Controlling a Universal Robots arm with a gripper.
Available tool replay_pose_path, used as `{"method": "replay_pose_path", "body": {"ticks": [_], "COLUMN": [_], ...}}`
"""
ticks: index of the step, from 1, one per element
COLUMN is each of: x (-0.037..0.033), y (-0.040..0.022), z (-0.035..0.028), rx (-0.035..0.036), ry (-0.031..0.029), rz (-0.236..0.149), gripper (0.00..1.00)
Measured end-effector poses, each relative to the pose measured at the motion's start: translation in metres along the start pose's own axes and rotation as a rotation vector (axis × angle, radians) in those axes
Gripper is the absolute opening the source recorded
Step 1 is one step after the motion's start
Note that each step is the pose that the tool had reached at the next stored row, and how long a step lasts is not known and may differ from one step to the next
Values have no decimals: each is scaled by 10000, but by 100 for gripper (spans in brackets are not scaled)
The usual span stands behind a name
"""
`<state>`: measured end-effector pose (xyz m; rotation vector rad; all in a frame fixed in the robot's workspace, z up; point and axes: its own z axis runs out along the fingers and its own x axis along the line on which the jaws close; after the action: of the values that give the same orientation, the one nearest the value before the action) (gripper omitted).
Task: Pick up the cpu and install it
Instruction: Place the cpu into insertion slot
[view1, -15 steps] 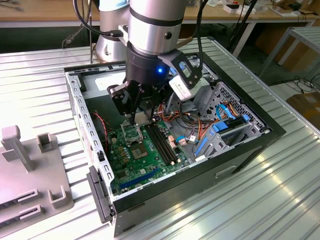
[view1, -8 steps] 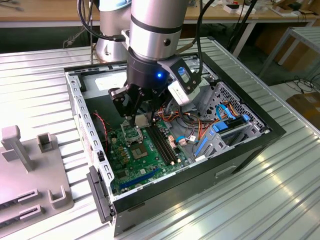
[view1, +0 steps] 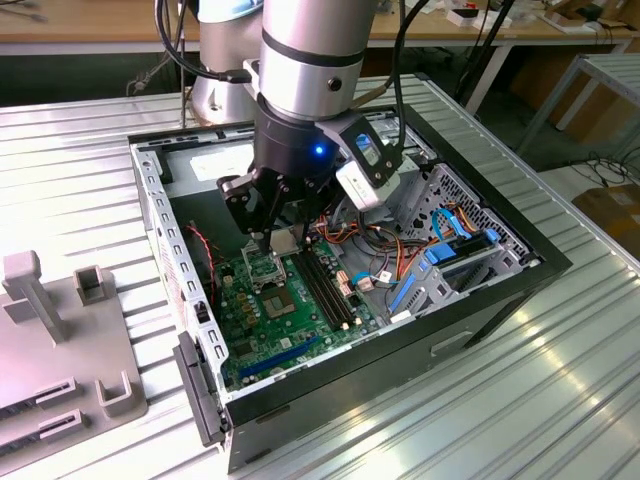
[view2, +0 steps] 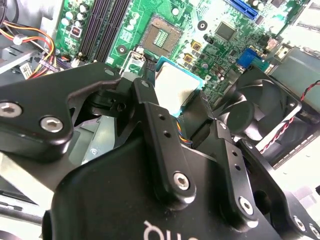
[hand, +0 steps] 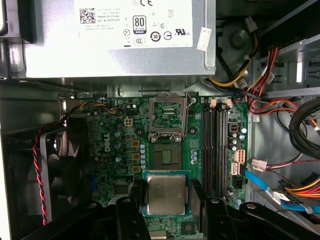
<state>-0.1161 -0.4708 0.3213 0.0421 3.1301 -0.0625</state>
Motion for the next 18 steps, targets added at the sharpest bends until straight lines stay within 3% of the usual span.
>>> {"method": "replay_pose_path", "body": {"ticks": [11,16,18], "x": [-4,-5,-5], "y": [1,4,7], "z": [3,91,140], "rx": [-2,-31,-35], "ry": [-1,1,-9], "rz": [0,-1,-272], "gripper": [47,47,47]}}
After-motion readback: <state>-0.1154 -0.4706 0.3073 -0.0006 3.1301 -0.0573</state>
